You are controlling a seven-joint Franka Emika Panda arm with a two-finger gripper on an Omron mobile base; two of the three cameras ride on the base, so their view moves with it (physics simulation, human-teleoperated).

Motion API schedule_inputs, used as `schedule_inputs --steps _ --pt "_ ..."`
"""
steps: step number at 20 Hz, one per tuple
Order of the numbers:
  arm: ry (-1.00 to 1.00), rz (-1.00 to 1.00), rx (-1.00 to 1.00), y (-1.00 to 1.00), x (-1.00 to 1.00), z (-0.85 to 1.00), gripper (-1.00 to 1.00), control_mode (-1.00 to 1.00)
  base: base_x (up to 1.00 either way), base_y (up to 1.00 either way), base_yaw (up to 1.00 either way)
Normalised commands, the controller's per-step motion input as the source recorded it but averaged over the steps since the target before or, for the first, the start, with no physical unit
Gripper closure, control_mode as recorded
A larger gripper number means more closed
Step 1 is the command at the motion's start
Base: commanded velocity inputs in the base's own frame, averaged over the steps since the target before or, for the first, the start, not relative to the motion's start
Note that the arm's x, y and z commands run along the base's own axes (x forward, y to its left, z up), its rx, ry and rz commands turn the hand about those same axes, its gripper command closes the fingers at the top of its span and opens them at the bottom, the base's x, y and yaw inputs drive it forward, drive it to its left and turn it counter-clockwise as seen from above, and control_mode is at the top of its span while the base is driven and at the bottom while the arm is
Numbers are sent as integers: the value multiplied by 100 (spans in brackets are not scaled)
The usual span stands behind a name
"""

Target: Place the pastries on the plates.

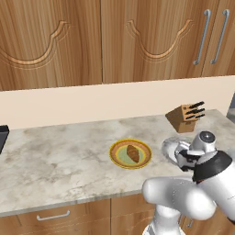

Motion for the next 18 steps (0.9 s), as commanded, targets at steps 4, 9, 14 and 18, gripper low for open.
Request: schedule_inputs --steps 4,9,14,18 --pt "2 0 1 10 28 -21 -100 -100 0 0 0" --pt "1 0 0 -1 19 26 -100 -100 0 0 0" --pt "8 0 0 0 14 62 -100 -100 0 0 0" --pt "4 0 3 -4 -1 75 -100 -100 0 0 0"
